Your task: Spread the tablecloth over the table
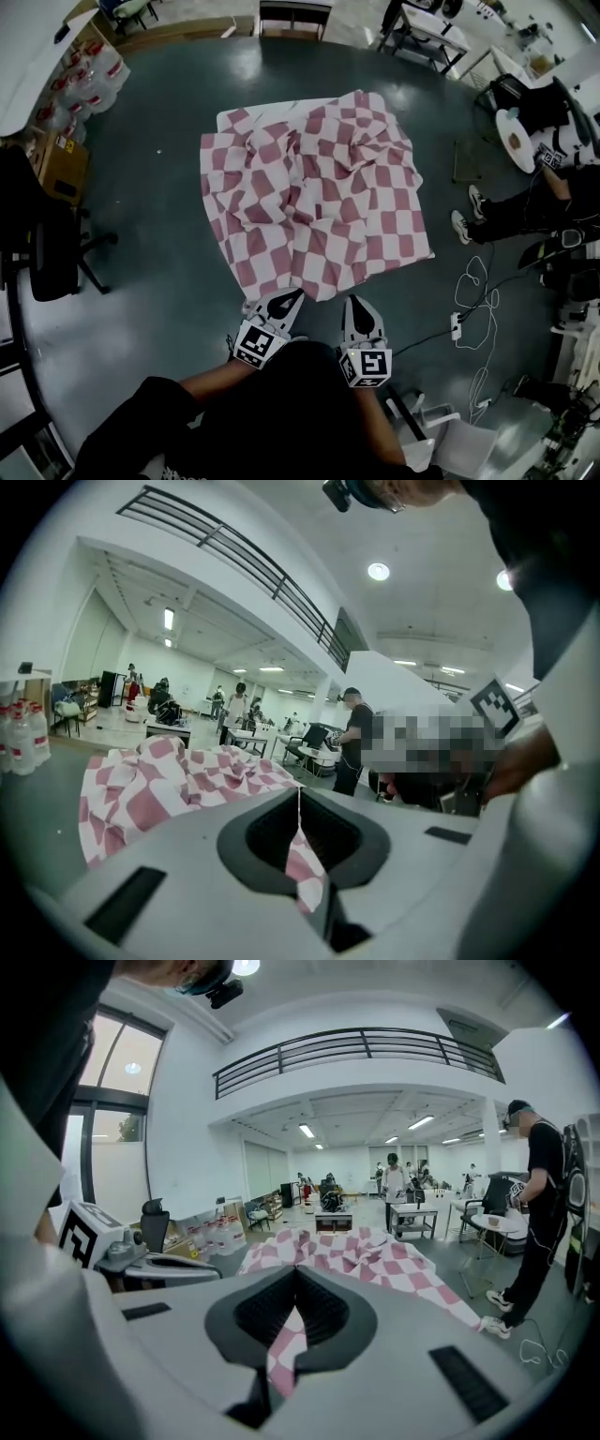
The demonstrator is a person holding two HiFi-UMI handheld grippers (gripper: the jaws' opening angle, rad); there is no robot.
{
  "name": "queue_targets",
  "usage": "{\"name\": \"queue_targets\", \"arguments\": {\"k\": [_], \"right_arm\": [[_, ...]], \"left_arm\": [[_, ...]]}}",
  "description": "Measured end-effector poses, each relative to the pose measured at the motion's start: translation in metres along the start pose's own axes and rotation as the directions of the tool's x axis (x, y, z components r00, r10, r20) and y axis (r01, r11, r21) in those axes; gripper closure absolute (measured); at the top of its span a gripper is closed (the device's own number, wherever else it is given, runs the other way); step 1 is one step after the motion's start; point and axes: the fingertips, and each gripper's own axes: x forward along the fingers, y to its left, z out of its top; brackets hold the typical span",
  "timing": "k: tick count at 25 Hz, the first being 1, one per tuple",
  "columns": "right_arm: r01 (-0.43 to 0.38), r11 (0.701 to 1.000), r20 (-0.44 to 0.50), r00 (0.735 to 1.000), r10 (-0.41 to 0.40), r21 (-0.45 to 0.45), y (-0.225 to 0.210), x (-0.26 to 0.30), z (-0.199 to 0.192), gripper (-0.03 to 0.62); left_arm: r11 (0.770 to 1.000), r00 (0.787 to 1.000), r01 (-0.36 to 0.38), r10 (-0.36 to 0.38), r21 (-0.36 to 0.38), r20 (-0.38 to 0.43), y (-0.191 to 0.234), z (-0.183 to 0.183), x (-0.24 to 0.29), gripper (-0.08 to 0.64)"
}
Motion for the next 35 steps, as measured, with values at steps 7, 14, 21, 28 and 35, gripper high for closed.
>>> {"name": "queue_targets", "arguments": {"k": [7, 14, 21, 28, 35], "right_arm": [[0.014, 0.998, -0.075, 0.997, -0.009, 0.055, -0.059, 0.031, -0.027, 0.580], [-0.092, 0.996, -0.217, 0.972, 0.086, -0.017, -0.135, 0.086, -0.077, 0.578], [-0.254, 0.964, -0.338, 0.917, 0.213, -0.080, -0.174, 0.136, -0.113, 0.533], [-0.359, 0.917, -0.549, 0.809, 0.213, -0.173, -0.192, 0.164, -0.186, 0.469], [-0.383, 0.900, -0.626, 0.759, 0.178, -0.209, -0.201, 0.170, -0.221, 0.433]], "left_arm": [[0.999, 0.999, -0.045, 0.045, -0.021, -0.008, 0.011, 0.002, 0.050, 0.543], [0.989, 0.998, -0.055, 0.054, -0.137, -0.011, 0.009, -0.014, 0.105, 0.543], [0.949, 0.957, -0.288, 0.280, -0.127, -0.075, 0.036, -0.039, 0.136, 0.543], [0.935, 0.921, -0.332, 0.294, -0.121, -0.256, 0.040, -0.102, 0.166, 0.541], [0.943, 0.900, -0.320, 0.273, -0.087, -0.341, 0.040, -0.142, 0.185, 0.541]]}}
